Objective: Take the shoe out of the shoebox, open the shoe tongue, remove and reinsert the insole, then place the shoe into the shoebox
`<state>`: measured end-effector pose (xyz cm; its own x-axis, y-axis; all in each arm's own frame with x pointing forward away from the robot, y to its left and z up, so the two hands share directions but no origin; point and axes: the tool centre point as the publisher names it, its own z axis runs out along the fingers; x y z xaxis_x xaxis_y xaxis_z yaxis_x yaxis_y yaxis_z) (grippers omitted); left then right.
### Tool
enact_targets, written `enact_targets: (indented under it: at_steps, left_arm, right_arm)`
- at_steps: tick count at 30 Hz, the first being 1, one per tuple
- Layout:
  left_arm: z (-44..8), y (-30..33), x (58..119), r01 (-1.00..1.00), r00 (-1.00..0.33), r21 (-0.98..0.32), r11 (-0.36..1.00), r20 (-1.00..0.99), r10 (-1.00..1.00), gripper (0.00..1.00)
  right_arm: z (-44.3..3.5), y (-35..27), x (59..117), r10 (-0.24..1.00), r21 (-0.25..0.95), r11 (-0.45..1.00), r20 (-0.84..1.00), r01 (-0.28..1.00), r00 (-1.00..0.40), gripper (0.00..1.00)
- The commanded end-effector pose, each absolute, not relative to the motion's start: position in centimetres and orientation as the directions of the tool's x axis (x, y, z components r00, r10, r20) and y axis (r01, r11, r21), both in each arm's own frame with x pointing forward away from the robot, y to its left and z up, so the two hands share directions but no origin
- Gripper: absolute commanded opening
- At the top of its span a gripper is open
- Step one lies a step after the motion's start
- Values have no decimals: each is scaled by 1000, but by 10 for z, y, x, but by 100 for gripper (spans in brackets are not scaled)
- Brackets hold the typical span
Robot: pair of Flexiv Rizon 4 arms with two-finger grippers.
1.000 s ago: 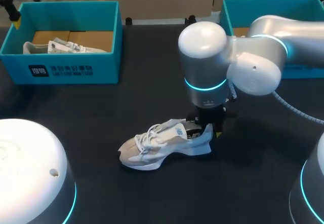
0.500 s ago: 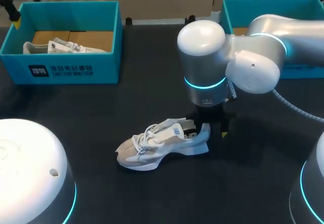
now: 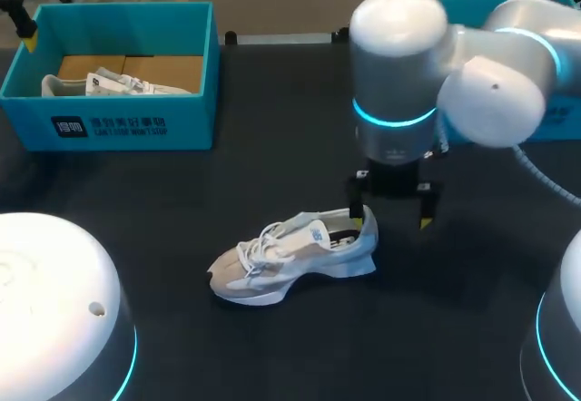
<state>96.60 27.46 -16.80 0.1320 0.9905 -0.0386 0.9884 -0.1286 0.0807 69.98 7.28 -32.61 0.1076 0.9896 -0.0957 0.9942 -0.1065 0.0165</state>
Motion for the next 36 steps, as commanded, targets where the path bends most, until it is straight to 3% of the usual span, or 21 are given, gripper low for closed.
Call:
enact_targets:
  at_steps: [1,6,13,19,30,33,36]
  left_arm:
    - [-168,275,966,988,133,81,-129,-36,990,100]
    - [-168,275,966,988,133,81,-129,-36,990,100]
    - [-168,275,966,988,133,81,-129,-36,990,100]
    - [-168,275,966,988,133,81,-129,-36,990,100]
    - [-168,275,966,988,133,81,-129,-36,990,100]
    - [-168,275,966,988,133,81,-129,-36,990,100]
    - [-168,275,966,988,133,81,-129,-36,990,100]
  right_arm:
    - [-308,51,696,997,17,-74,10,997,74,100]
    - [-292,44,696,993,42,0,119,999,-4,100]
    - [-278,41,695,878,114,229,404,967,-256,100]
    - [-272,33,696,546,228,383,726,895,-419,100]
    - [-270,32,698,564,227,389,707,893,-426,100]
    - [-271,26,702,280,446,402,772,800,-571,100]
    - [-269,14,704,109,661,320,686,679,-719,100]
